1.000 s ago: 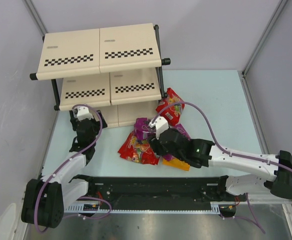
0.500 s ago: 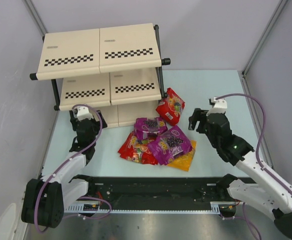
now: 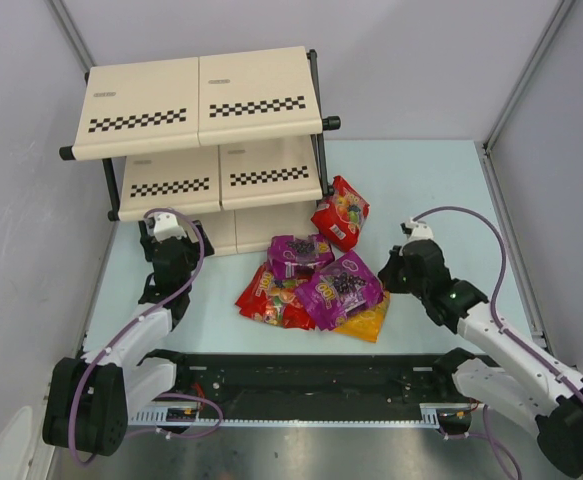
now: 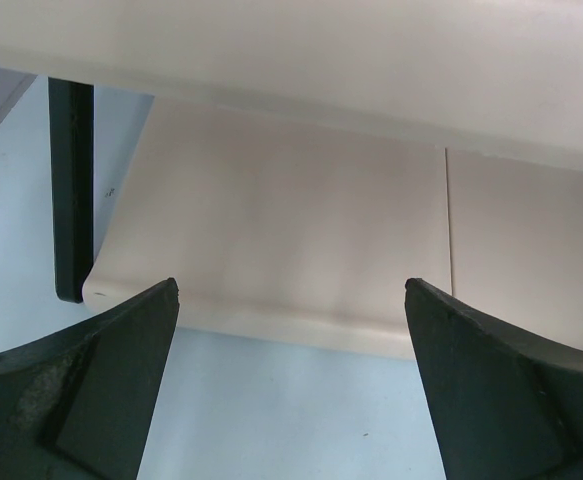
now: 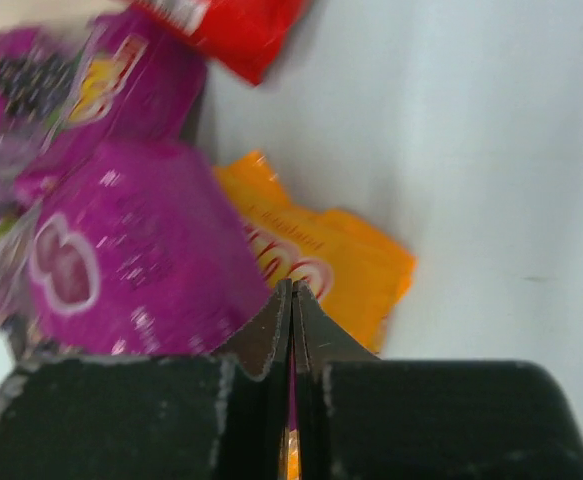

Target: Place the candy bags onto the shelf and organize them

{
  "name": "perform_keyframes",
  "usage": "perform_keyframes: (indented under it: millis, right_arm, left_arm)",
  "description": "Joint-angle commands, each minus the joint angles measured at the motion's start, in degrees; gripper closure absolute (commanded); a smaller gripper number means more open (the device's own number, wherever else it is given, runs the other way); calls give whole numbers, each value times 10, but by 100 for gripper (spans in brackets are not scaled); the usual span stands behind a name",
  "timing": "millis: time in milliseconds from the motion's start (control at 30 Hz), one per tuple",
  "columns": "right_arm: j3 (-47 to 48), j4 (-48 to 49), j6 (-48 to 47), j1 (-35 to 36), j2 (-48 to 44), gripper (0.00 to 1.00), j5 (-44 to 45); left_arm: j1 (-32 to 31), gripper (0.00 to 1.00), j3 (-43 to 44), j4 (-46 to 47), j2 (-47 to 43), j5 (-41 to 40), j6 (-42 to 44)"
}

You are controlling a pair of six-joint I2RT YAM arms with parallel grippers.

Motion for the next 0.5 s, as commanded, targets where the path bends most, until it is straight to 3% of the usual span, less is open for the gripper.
perform_keyframes:
  millis: [0, 300, 467]
  right_arm:
    - [-12, 24, -23, 75, -17, 100, -55]
    - [-12, -26, 51, 296, -41, 100, -25]
    - [-12, 21, 89, 402, -11, 100, -35]
  left_arm:
    - [5, 0, 26, 4, 4, -2, -9]
    - [5, 0, 27, 4, 5, -2, -10]
    - [5, 0, 30, 0, 8, -1, -9]
